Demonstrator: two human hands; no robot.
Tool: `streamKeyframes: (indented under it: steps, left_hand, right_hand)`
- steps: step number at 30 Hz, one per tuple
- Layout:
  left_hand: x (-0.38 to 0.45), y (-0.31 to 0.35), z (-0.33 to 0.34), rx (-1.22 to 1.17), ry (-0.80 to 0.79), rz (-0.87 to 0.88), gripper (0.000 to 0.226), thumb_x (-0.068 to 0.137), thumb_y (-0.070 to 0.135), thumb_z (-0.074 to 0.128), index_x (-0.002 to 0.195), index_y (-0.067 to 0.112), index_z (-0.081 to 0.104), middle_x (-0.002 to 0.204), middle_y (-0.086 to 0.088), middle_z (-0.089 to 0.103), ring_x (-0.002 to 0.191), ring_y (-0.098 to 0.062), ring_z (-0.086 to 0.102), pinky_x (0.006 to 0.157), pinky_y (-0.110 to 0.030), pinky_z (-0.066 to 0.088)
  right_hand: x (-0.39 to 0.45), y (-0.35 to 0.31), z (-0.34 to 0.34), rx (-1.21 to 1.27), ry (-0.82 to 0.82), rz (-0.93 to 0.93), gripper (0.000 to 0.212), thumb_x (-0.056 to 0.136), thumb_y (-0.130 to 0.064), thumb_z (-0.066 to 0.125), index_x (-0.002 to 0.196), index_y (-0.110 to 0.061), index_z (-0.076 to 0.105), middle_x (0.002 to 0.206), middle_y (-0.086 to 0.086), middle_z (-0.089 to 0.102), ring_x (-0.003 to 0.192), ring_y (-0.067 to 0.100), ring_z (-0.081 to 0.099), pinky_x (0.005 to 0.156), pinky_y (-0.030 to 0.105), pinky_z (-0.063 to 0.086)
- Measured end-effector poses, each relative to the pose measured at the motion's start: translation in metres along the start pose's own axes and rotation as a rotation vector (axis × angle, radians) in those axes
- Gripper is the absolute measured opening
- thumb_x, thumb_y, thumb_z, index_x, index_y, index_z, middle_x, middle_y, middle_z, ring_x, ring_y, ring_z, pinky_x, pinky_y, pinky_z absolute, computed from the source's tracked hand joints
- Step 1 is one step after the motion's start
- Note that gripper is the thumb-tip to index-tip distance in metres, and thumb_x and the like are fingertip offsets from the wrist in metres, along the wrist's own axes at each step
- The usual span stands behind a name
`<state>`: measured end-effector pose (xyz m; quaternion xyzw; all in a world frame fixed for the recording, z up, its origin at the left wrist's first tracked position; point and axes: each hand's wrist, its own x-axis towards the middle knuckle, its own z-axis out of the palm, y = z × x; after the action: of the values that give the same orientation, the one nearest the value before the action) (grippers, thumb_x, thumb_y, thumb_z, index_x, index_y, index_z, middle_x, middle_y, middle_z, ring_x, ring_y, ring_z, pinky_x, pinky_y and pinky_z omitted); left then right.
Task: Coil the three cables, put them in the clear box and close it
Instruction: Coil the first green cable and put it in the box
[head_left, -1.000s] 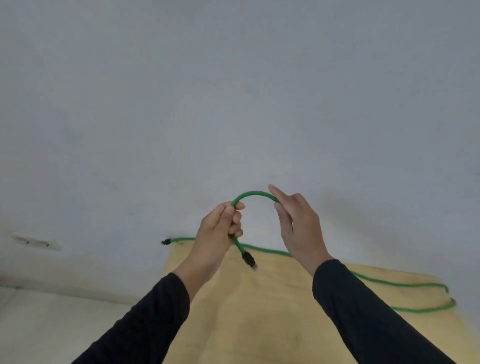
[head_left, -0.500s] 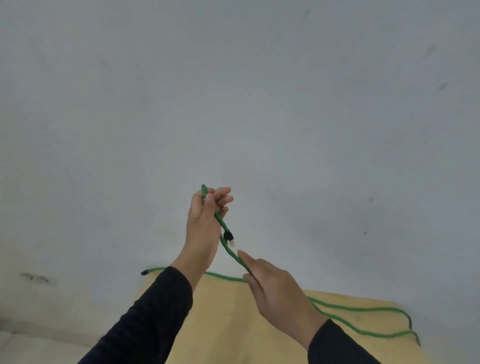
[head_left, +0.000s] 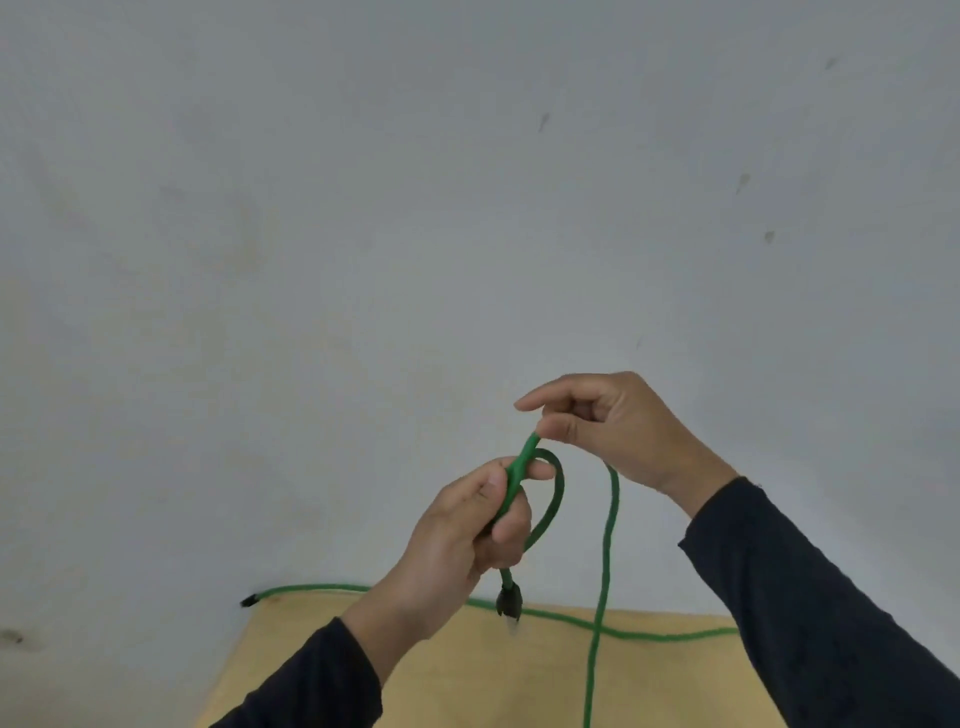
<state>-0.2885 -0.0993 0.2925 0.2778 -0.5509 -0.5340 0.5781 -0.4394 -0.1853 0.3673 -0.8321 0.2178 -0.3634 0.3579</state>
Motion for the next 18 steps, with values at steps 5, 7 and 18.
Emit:
streamKeyframes:
  steps: [5,7,18]
  left_hand:
    - [0.012,0.032,0.001,-0.351,-0.012,0.100,0.038,0.094,0.029,0.037,0.111,0.009,0.064,0.053,0.011,0.036,0.043,-0.002,0.030,0.045,-0.014,0.033]
    - [0.020,0.047,-0.003,-0.443,0.046,0.191,0.038,0.095,0.029,0.035,0.117,0.008,0.059,0.054,0.010,0.038,0.044,-0.003,0.032,0.047,-0.015,0.034]
    - [0.013,0.031,-0.052,0.621,0.312,0.239,0.035,0.099,0.029,0.034,0.131,0.028,0.046,0.076,0.007,0.062,0.064,-0.006,0.052,0.061,-0.014,0.043]
  right_hand:
    - [0.001,0.018,0.036,0.246,0.200,0.069,0.025,0.091,-0.034,0.046,0.093,-0.029,0.070,0.054,-0.008,0.048,0.047,0.006,0.037,0.046,0.019,0.032]
    - [-0.007,0.029,0.063,0.210,0.163,0.160,0.027,0.097,-0.033,0.040,0.104,-0.027,0.065,0.057,-0.005,0.049,0.049,0.008,0.039,0.049,0.022,0.033]
    - [-0.022,-0.028,0.071,-0.463,-0.126,-0.038,0.020,0.090,-0.027,0.056,0.104,-0.017,0.067,0.073,-0.003,0.066,0.053,0.003,0.048,0.054,0.017,0.035]
